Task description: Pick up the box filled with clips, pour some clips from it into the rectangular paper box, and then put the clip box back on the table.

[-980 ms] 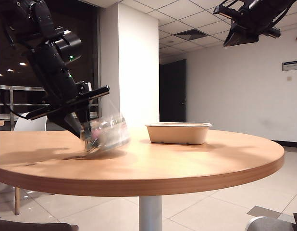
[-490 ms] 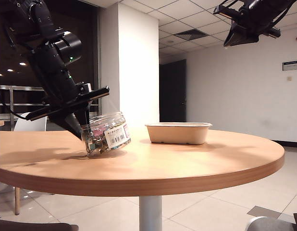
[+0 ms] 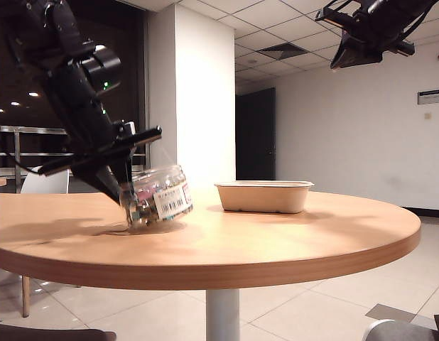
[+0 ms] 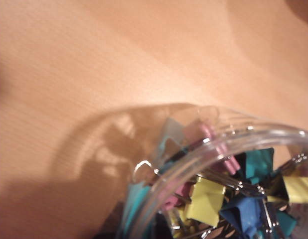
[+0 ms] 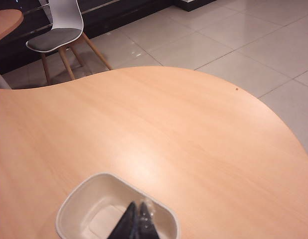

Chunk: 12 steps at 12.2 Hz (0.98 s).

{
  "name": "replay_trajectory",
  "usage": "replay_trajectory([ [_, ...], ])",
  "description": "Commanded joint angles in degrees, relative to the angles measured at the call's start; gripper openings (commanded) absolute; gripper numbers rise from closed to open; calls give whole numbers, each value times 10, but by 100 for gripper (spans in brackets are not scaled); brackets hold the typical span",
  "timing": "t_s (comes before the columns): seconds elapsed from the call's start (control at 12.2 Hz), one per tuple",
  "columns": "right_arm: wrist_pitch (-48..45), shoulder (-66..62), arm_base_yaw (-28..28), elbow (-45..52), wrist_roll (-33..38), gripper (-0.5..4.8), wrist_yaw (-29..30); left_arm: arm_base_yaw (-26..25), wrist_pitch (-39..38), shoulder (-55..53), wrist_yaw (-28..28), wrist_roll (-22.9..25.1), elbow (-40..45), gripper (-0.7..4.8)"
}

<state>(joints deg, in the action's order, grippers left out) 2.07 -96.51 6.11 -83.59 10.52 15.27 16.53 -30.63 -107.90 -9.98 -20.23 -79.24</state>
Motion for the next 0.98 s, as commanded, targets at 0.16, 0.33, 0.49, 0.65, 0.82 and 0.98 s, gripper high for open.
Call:
replay_trajectory([
  [0.16, -6, -35, 0, -3, 17, -1, -2, 1, -69, 4, -3, 9, -93, -6],
  [0.33, -6, -65, 0, -3, 37, 168, 0, 1, -94, 4, 0, 26, -134, -6],
  [0.49, -10, -100, 0, -3, 41, 346, 15, 1, -116, 4, 12, 41, -168, -6],
  [0.65, -29, -131, 5, -3, 47, 263, 31, 1, -127, 4, 14, 52, -187, -6],
  [0.82, -57, -162, 11, -3, 47, 247, 29, 1, -138, 4, 14, 52, -202, -6],
  [0.98, -93, -237, 26, -3, 62, 248, 23, 1, -143, 4, 9, 52, -204, -6],
])
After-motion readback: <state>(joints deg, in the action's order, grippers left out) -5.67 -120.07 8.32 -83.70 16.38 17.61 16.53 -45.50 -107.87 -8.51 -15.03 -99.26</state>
